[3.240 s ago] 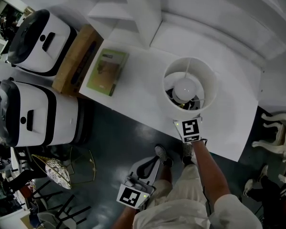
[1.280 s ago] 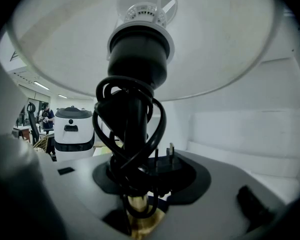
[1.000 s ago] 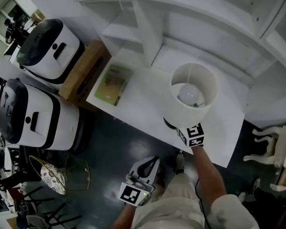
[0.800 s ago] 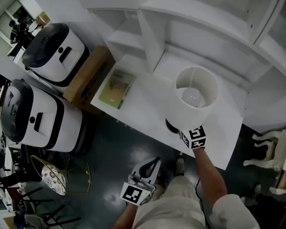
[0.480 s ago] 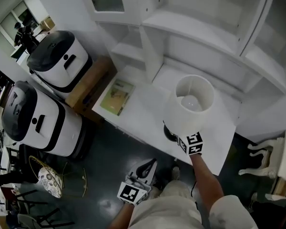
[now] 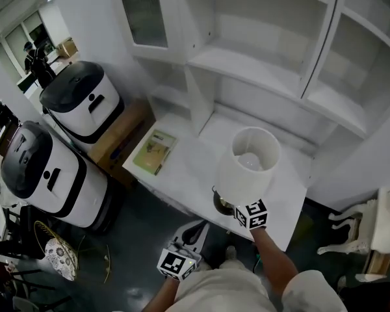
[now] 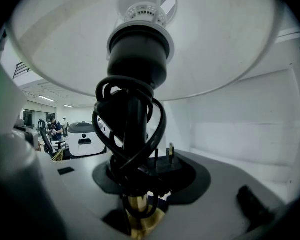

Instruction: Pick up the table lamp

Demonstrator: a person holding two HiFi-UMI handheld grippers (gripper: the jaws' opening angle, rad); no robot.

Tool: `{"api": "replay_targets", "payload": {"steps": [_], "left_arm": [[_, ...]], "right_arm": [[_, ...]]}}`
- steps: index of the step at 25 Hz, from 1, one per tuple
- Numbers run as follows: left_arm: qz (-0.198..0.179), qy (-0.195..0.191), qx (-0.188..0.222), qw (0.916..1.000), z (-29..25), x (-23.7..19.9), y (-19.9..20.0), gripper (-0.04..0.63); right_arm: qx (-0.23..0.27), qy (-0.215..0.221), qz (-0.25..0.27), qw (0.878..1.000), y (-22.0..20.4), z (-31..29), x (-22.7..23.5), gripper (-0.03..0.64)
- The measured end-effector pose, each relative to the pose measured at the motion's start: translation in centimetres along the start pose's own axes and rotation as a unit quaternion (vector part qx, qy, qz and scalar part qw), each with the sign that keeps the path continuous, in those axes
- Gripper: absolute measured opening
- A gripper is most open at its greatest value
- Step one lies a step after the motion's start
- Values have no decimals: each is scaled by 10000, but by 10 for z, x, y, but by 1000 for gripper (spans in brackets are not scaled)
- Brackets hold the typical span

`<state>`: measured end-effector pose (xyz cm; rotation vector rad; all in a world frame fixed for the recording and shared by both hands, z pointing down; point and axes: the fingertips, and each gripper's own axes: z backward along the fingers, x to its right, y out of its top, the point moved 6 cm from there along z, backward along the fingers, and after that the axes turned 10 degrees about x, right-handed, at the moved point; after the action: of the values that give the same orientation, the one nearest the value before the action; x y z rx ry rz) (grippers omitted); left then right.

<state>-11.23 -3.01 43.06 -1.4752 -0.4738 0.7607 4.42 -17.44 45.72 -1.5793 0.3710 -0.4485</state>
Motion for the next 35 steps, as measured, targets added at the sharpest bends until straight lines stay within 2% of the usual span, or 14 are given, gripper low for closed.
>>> {"api": "replay_targets", "payload": {"steps": [4,11,23,28,35], "left_arm": [[-95,-41,107,9999,-8,7,7,11],[-128,-39,60,9999,-17,21,2,11],[-139,268,-16,9995,-32,55,-9,11],[-142,448,19,9989,-29,72,-11,11],[-119,405,121,9990,-13,77,-12,9]], "right_arm": [[-22,104,28,9999,10,18,-4,190],[30,191,-24,9998,21,54,-10,190],[224,337,-104,9991,24,111,-1,190],[219,392,-187,9988,22,138,-3,190],[188,412,-188,9988,17,157,-18,190]]}}
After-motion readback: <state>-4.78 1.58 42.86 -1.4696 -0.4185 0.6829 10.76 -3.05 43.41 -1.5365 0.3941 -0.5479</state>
